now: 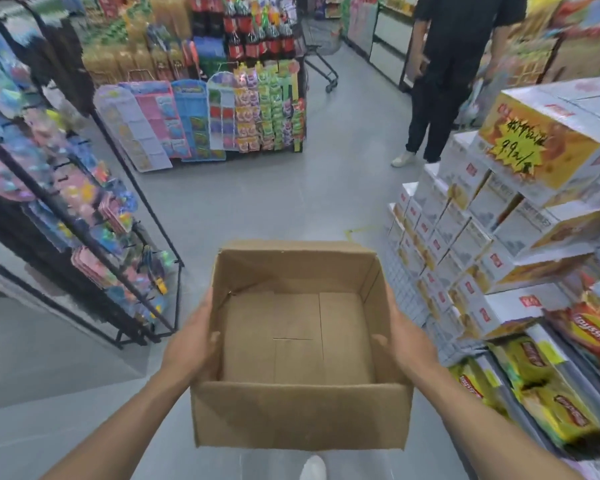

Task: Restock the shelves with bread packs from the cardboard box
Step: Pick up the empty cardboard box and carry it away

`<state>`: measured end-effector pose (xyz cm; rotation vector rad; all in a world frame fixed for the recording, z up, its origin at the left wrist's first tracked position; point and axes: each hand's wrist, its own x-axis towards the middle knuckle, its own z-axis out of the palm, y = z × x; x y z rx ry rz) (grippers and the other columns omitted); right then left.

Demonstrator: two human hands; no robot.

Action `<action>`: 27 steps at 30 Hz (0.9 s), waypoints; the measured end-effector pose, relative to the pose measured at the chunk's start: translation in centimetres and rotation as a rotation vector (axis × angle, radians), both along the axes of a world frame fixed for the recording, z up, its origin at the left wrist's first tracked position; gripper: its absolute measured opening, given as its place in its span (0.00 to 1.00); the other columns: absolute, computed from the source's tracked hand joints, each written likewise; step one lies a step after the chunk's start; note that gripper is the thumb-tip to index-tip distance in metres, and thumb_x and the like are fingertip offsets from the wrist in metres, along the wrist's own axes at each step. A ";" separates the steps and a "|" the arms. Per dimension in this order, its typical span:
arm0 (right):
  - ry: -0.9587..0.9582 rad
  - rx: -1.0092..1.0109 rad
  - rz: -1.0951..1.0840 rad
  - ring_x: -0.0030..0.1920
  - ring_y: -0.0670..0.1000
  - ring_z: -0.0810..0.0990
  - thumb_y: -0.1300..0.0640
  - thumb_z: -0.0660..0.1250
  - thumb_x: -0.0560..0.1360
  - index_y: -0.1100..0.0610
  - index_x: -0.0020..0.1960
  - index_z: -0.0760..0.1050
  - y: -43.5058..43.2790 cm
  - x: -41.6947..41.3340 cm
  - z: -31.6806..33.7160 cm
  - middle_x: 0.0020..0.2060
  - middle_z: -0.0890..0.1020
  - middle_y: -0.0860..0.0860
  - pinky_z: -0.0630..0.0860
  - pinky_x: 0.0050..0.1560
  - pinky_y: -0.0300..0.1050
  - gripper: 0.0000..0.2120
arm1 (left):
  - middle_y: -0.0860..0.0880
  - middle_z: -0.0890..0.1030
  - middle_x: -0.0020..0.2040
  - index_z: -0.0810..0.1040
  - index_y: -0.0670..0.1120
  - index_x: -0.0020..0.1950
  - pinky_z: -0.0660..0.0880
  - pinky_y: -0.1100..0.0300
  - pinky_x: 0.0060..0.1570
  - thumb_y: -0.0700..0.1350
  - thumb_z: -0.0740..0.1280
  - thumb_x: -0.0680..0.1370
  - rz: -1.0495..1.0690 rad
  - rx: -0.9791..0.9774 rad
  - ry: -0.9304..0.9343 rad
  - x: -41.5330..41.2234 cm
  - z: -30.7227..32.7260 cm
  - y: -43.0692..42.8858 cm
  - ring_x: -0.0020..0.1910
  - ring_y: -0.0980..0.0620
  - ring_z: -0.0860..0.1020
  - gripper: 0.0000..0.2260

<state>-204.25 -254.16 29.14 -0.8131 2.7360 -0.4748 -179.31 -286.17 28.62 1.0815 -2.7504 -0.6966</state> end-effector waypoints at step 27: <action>-0.264 0.079 -1.093 0.45 0.52 0.82 0.50 0.66 0.80 0.34 0.74 0.22 -4.0 -3.7 -12.6 0.59 0.79 0.49 0.80 0.41 0.50 0.51 | 0.62 0.67 0.77 0.44 0.82 0.70 0.71 0.44 0.69 0.65 0.49 0.69 -1.024 0.320 -0.259 -43.4 -9.2 -8.5 0.74 0.49 0.71 0.31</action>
